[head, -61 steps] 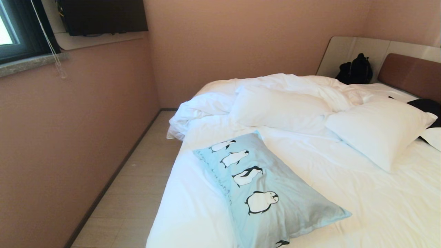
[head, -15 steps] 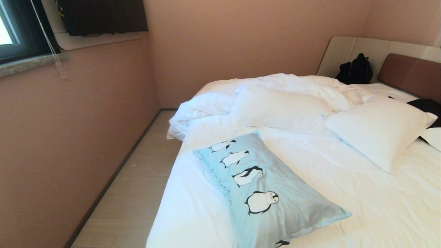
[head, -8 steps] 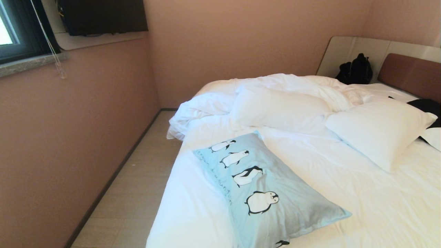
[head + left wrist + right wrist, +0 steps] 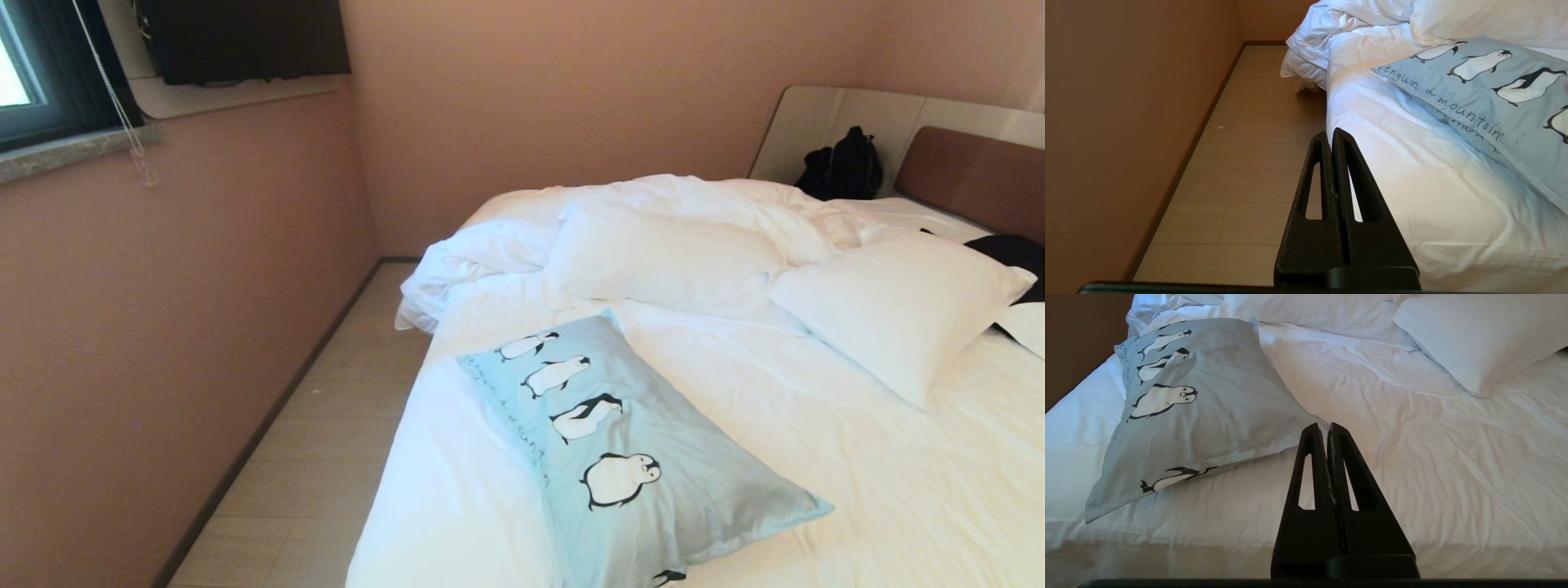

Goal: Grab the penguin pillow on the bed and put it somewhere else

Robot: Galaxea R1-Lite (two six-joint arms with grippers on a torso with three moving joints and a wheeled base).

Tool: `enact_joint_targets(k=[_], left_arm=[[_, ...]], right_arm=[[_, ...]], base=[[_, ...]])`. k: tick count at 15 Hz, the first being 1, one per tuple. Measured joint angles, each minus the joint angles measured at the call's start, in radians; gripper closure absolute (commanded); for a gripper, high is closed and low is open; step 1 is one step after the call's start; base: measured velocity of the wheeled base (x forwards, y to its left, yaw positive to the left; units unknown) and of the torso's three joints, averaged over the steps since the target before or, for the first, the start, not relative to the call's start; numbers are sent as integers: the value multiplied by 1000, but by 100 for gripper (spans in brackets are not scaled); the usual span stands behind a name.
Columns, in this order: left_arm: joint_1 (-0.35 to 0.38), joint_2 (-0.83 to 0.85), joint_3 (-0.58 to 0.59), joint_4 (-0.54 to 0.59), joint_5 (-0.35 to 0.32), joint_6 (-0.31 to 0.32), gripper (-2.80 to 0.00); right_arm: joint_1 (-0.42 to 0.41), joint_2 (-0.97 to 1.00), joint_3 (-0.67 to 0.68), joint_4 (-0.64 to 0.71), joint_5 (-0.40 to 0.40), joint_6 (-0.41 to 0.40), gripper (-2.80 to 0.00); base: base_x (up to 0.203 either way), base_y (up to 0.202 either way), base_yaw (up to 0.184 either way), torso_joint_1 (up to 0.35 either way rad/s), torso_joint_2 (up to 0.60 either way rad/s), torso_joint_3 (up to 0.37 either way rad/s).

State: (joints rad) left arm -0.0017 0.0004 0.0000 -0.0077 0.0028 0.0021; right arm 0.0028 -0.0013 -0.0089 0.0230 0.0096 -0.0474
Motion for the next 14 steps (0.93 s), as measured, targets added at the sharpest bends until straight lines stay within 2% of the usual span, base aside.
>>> enact_joint_targets(k=[14], left_arm=[[0, 0, 0, 0, 0, 0, 0]], right_arm=[[0, 0, 1, 0, -1, 1, 0]], base=[[0, 0, 0, 0, 0, 0]])
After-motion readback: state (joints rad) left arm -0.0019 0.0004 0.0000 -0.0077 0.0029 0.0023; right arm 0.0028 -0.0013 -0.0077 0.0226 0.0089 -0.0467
